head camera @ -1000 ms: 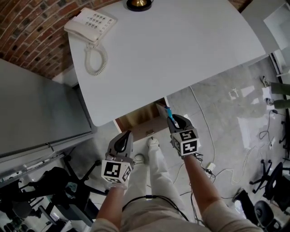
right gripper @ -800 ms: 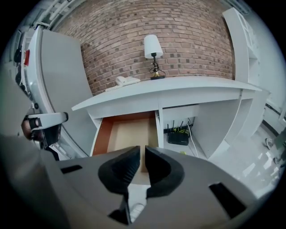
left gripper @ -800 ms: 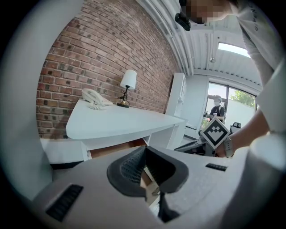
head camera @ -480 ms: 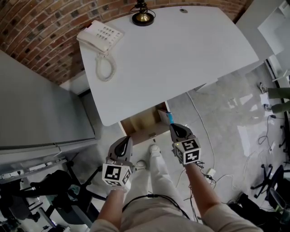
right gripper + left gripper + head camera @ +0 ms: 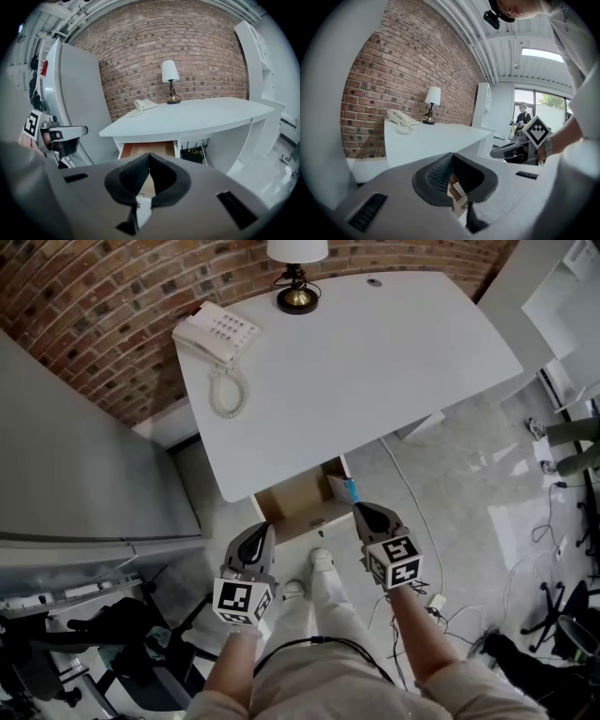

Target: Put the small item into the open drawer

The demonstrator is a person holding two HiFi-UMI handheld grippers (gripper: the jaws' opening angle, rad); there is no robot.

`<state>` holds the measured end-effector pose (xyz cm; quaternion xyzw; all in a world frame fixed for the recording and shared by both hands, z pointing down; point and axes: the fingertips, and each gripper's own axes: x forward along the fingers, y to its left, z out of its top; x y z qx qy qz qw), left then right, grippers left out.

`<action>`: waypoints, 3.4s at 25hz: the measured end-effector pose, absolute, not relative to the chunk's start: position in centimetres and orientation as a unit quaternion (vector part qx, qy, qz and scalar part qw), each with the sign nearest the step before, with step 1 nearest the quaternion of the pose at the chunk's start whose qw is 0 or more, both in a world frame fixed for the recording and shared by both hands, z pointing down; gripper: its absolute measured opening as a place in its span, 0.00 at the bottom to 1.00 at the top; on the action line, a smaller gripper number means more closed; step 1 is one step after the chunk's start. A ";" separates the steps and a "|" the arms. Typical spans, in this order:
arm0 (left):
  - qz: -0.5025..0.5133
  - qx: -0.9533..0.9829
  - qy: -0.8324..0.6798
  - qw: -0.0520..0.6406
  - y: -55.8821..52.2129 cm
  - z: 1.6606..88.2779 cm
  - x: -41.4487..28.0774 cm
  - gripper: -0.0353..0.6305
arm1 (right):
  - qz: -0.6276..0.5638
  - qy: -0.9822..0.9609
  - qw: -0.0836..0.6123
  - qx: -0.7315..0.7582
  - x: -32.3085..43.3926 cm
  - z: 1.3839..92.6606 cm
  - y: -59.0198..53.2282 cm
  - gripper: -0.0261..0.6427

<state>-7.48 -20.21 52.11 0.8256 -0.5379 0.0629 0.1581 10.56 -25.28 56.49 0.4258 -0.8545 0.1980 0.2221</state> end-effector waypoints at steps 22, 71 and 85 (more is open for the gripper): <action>0.018 0.828 -0.548 0.122 -20.0 45.0 -8.1 0.06 | 0.141 -0.882 0.147 0.424 10.3 47.7 -24.1 0.05; -0.039 0.798 -0.598 0.063 -19.1 35.7 -14.1 0.06 | 0.079 -0.903 0.055 0.419 8.6 36.6 -24.5 0.05; -0.044 0.785 -0.615 0.062 -19.4 35.4 -15.2 0.06 | 0.077 -0.906 0.041 0.414 8.9 35.7 -24.8 0.05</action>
